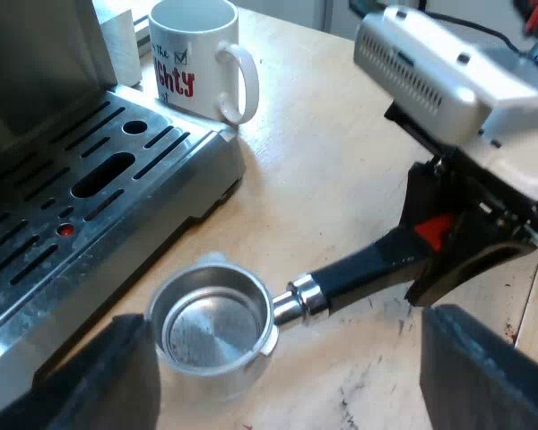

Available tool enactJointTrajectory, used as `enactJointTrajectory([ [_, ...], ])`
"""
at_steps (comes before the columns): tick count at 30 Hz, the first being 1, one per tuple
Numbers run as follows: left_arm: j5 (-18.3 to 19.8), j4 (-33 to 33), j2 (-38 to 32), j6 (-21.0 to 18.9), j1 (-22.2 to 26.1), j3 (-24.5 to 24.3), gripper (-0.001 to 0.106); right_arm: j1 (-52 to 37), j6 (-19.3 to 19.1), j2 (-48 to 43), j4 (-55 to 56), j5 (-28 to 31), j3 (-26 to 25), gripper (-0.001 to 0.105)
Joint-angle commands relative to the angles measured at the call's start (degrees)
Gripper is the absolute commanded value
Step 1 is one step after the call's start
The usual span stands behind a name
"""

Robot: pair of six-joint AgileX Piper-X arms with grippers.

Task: Grind coffee beans and then tamp

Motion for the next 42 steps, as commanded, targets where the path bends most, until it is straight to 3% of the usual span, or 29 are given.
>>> enactJointTrajectory([
  [1, -0.8, -0.1, 0.1, 0.3, -0.2, 0.0, 0.064, -0.1, -0.7, 1.8, -2.4, 0.1, -0.5, 0.000],
  [17, -0.7, -0.1, 0.1, 0.3, -0.2, 0.0, 0.064, -0.2, 2.4, 10.3, -7.1, -0.8, -0.5, 0.000],
  [34, -0.7, -0.1, 0.1, 0.3, -0.2, 0.0, 0.064, -0.2, 2.6, 10.8, -5.5, -2.1, -0.5, 0.000],
  [42, -0.7, -0.1, 0.1, 0.3, -0.2, 0.0, 0.064, -0.2, 5.3, 10.8, -3.0, -2.1, -0.7, 0.000],
])
